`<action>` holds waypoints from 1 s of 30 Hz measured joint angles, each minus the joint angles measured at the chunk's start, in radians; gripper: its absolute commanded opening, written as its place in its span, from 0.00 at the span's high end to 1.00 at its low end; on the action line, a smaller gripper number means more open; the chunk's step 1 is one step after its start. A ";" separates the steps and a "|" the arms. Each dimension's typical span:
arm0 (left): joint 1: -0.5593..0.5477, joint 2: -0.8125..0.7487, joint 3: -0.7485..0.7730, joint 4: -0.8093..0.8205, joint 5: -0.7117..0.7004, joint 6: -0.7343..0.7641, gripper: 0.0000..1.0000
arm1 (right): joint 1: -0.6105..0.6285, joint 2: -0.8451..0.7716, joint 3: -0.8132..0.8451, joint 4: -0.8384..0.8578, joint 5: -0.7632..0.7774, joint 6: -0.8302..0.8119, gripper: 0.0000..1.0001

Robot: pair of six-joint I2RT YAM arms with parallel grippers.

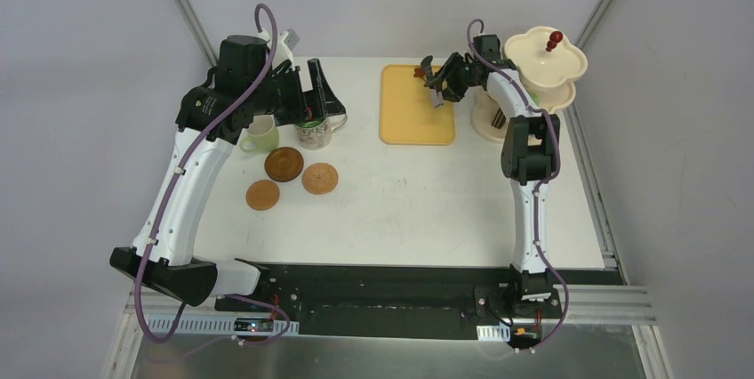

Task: Serve the afternoon tea
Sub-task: Pick up the desert from the tray.

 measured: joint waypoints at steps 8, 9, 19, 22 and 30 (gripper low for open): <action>0.000 0.000 0.000 0.000 0.000 0.000 0.08 | 0.032 0.008 0.009 0.002 0.037 -0.006 0.49; 0.000 0.000 0.000 0.000 0.000 0.000 0.09 | 0.035 0.014 0.011 0.003 0.043 -0.006 0.49; 0.006 0.000 0.000 0.000 0.009 0.000 0.09 | 0.041 0.028 0.016 0.032 0.066 -0.007 0.50; 0.006 0.000 0.000 0.000 0.015 0.000 0.09 | 0.044 0.035 0.022 0.050 0.073 -0.007 0.51; 0.006 0.000 0.000 0.000 0.017 0.000 0.08 | 0.056 0.097 0.067 0.093 0.077 -0.007 0.52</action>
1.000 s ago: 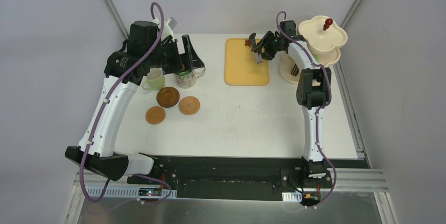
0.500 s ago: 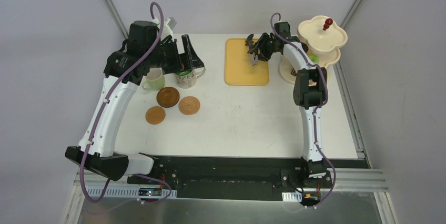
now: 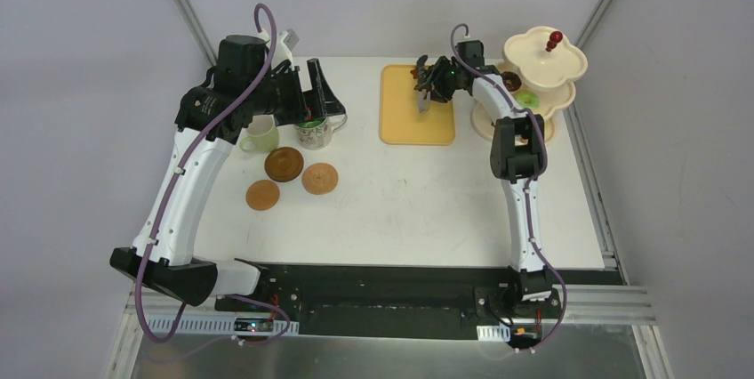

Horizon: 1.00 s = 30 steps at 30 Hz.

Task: Serve the afternoon tea
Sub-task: Pick up the desert from the tray.

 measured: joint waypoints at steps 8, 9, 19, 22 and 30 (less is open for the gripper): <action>0.005 0.000 0.000 0.000 0.000 0.000 0.09 | 0.022 0.020 0.021 0.009 0.015 -0.027 0.52; 0.006 0.000 0.000 0.000 0.000 0.000 0.09 | 0.026 0.020 0.021 0.007 0.023 -0.038 0.52; 0.007 0.000 0.000 -0.001 0.000 0.007 0.09 | 0.104 0.020 0.039 -0.098 0.212 -0.266 0.42; 0.007 0.000 0.000 -0.001 0.000 0.007 0.09 | 0.129 0.020 0.054 -0.121 0.271 -0.335 0.38; 0.007 0.000 -0.003 0.000 0.001 0.007 0.09 | 0.172 0.020 0.068 -0.154 0.405 -0.466 0.34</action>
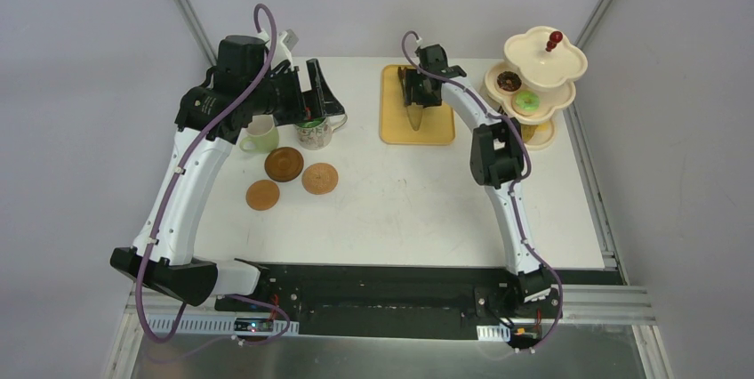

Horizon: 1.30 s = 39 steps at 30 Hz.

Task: Serve the afternoon tea
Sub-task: Pick up the desert from the tray.

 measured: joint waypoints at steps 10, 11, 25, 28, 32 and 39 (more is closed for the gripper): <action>0.000 0.000 -0.008 0.000 0.000 0.000 0.09 | 0.040 0.000 -0.008 -0.002 0.163 -0.100 0.30; 0.000 0.000 -0.008 0.000 0.000 0.000 0.09 | 0.047 0.000 -0.008 -0.002 0.174 -0.107 0.33; 0.006 0.000 -0.008 -0.001 0.000 0.000 0.08 | 0.073 0.000 -0.033 0.061 0.197 -0.120 0.71; 0.006 0.000 -0.008 -0.001 0.000 0.000 0.09 | 0.073 -0.008 -0.047 0.076 0.197 -0.121 0.76; 0.006 0.000 -0.008 -0.001 0.000 0.000 0.09 | 0.071 -0.043 -0.102 0.091 0.188 -0.120 0.82; 0.013 0.000 -0.008 -0.001 0.000 0.000 0.09 | 0.060 -0.163 -0.240 0.113 0.131 -0.091 0.91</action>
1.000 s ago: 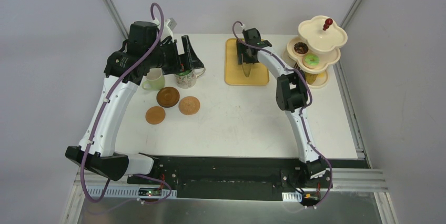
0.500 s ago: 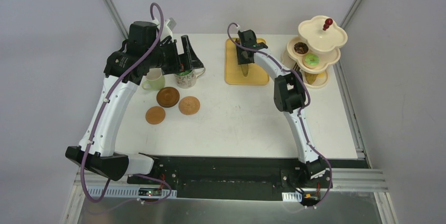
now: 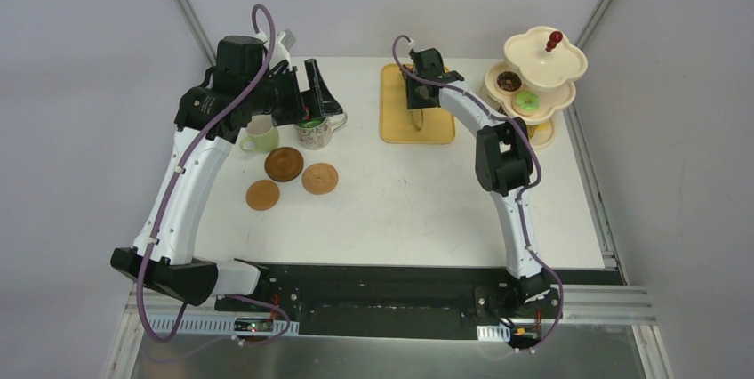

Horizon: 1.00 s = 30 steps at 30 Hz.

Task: Serve the afternoon tea
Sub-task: Pick up the desert from the tray.

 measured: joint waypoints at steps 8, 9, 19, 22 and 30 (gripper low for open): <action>0.000 0.000 0.000 0.000 0.000 0.000 0.08 | -0.024 -0.109 -0.081 0.029 -0.063 0.050 0.96; 0.000 0.000 0.000 0.000 0.000 0.000 0.09 | -0.027 -0.124 -0.097 0.028 -0.074 0.056 0.97; 0.000 -0.005 -0.014 0.015 0.014 -0.001 0.09 | -0.056 -0.317 -0.288 0.035 -0.187 0.140 1.00; 0.000 -0.014 -0.034 0.015 0.031 -0.004 0.09 | -0.064 -0.394 -0.358 0.043 -0.223 0.154 1.00; 0.000 -0.039 -0.068 0.048 0.071 -0.059 0.09 | -0.079 -0.555 -0.488 0.033 -0.267 0.174 1.00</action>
